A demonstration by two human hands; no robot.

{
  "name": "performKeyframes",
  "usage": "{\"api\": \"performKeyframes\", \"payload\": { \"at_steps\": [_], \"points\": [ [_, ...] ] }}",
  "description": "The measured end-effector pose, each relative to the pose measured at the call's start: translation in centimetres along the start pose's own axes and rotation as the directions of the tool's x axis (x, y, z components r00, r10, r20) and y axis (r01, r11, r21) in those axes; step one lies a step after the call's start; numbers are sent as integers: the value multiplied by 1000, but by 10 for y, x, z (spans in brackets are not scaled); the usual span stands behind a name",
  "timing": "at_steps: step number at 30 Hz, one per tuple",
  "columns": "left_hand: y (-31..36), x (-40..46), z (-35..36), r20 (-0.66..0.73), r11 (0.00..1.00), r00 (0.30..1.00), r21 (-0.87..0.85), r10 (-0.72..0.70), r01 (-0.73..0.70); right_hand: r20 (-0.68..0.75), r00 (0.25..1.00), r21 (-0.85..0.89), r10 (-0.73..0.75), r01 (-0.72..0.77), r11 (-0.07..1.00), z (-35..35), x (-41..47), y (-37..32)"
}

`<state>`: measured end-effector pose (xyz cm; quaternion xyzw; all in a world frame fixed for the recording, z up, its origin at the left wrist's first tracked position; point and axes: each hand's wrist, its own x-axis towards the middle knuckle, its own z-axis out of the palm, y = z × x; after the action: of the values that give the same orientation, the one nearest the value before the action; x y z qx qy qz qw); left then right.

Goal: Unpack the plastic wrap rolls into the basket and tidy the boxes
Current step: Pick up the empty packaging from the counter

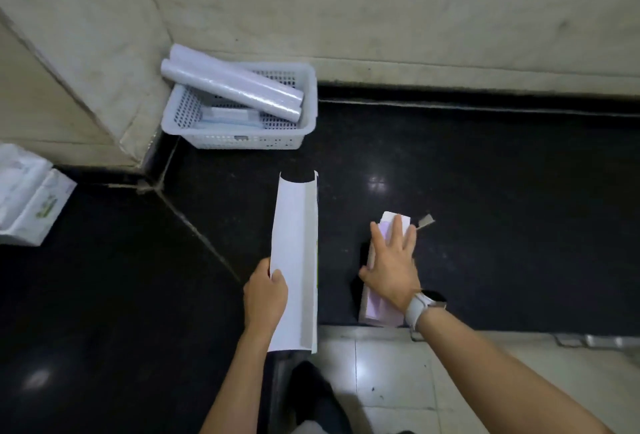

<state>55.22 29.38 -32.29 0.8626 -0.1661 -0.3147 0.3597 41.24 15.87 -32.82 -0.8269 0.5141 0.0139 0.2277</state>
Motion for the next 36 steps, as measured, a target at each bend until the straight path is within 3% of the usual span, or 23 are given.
{"api": "performKeyframes", "payload": {
  "at_steps": [3, 6, 9, 12, 15, 19, 24, 28, 31, 34, 36],
  "points": [
    [19, -29, 34, 13, 996, 996, 12, 89, -89, -71, 994, 89, -82, 88, 992, -21, -23, 43],
    [45, -71, 78, 31, 985, 985, 16, 172, -172, -198, 980, 253, -31, 82, 964, -50, -62, 103],
    [73, -125, 139, 153, 964, 954, 30, 258, -265, -334, 932, 384, 140, -1, 923, -80, -118, 185],
    [103, -190, 218, 333, 913, 866, 33, 374, -407, -350, 832, 584, 430, -166, 795, -101, -189, 280],
    [126, -265, 303, 550, 837, 704, 18, 449, -547, -266, 640, 771, 721, -308, 558, -107, -272, 366],
    [132, -369, 410, 808, 679, 410, 18, 422, -734, -110, 270, 925, 956, -325, 199, -99, -389, 454],
    [108, -503, 531, 960, 458, 88, -45, 265, -888, 77, -117, 972, 990, -210, -101, -72, -522, 530],
    [70, -610, 624, 993, 358, -95, -115, 74, -927, 232, -328, 970, 916, 2, -245, -43, -605, 594],
    [44, -686, 689, 981, 293, -179, -151, -74, -944, 448, -367, 884, 815, 320, -342, -28, -656, 646],
    [16, -753, 745, 949, 213, -224, -176, -223, -961, 676, -262, 652, 689, 649, -392, -12, -706, 695],
    [-9, -793, 780, 916, 165, -237, -191, -324, -967, 744, -209, 531, 635, 761, -373, 7, -739, 726]
  ]
}}
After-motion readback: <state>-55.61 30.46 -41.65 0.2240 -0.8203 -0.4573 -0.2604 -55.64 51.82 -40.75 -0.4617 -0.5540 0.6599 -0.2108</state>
